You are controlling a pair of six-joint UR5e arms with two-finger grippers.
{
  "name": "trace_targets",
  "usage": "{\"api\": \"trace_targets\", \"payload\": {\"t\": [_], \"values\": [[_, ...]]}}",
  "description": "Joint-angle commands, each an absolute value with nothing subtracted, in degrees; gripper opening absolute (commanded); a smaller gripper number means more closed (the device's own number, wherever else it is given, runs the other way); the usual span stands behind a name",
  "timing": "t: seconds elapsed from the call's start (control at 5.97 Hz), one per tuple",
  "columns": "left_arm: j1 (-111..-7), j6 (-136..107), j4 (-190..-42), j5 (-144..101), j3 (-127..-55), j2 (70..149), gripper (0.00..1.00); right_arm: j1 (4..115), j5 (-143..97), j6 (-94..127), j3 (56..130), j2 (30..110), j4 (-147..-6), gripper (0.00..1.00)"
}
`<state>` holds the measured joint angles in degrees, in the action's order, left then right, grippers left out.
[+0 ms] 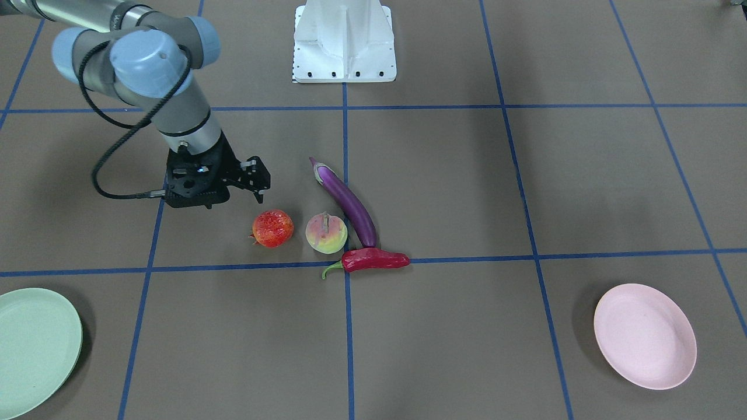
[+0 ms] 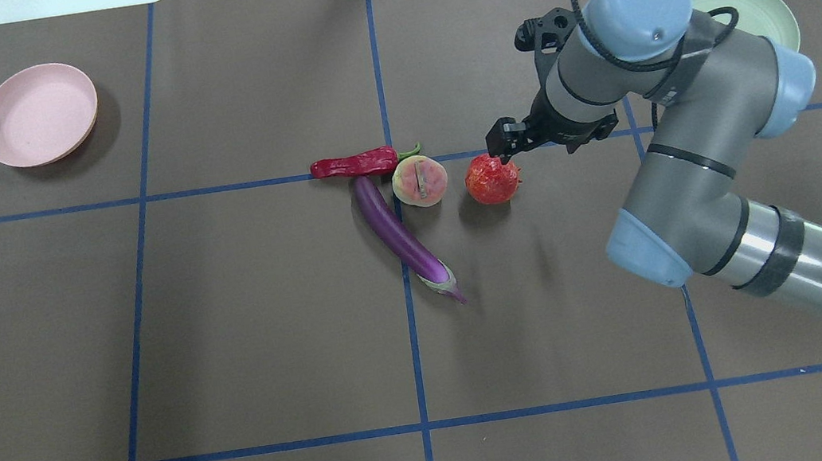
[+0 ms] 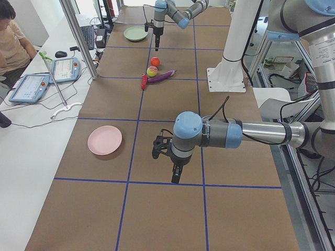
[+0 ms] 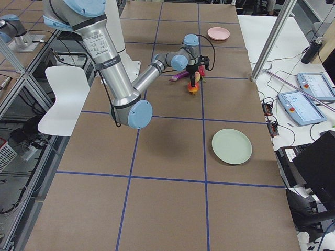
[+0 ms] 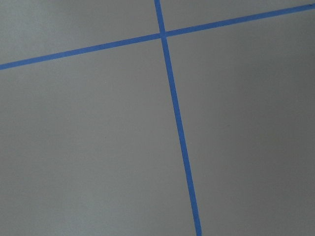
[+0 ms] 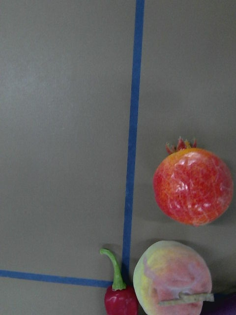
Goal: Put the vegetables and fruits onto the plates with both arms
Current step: 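Lower the right gripper onto the red pomegranate and grasp it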
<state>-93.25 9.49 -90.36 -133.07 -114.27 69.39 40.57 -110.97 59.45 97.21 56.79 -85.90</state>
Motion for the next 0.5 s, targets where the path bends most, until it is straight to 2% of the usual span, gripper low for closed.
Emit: {"api": "trace_targets", "payload": {"t": [0.0,0.34], "values": [[-93.3,9.5,-90.4,-133.1,-114.2,69.4,1.0,39.1,-107.0,60.3,90.5,50.9,-85.8,1.0],[-93.3,9.5,-90.4,-133.1,-114.2,69.4,1.0,37.6,-104.9,60.3,89.4,50.8,-85.7,1.0]]}}
